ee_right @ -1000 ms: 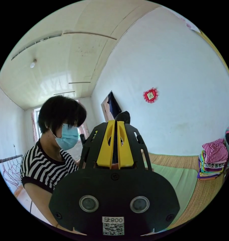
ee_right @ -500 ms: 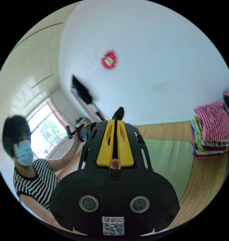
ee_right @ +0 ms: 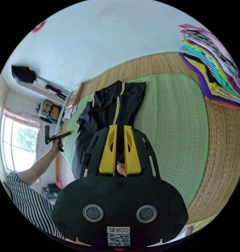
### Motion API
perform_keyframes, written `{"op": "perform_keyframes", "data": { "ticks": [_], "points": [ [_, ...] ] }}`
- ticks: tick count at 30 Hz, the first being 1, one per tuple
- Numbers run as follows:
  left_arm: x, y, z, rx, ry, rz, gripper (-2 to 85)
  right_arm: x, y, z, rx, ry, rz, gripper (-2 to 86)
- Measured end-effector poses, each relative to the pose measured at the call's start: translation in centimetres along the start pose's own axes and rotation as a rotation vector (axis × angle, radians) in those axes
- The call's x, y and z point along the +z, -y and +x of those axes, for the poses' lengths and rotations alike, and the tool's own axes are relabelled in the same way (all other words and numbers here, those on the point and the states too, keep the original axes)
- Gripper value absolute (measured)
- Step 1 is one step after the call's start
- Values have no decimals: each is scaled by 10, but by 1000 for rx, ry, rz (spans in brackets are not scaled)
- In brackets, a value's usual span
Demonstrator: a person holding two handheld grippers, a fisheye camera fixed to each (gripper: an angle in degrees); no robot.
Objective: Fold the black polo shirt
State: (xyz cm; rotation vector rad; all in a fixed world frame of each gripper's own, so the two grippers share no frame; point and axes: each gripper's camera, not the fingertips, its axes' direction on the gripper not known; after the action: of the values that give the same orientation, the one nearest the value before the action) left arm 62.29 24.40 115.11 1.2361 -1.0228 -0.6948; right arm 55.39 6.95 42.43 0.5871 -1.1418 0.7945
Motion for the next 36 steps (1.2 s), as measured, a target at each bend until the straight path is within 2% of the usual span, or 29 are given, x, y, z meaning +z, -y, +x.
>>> {"op": "perform_keyframes", "data": {
  "ticks": [7,13,19,27,30,33,36],
  "points": [
    [23,32,-33,-74,-10,16,1,140,42,-129,-313,-288,-149,72],
    [54,62,-48,-65,43,-29,1,214,51,-183,-418,-464,-213,72],
    [66,76,-71,-92,16,-19,1,215,56,-201,-348,-424,-139,5],
    [69,78,-109,-135,47,5,1,149,43,-164,-166,-295,0,7],
    [69,76,-122,-171,51,23,1,160,36,-192,-256,-282,-7,33],
    [66,73,-132,-216,106,46,1,197,33,-235,-387,-323,-57,68],
    [61,72,-137,-212,86,84,0,237,32,-265,-461,-335,-117,77]
  ]
}}
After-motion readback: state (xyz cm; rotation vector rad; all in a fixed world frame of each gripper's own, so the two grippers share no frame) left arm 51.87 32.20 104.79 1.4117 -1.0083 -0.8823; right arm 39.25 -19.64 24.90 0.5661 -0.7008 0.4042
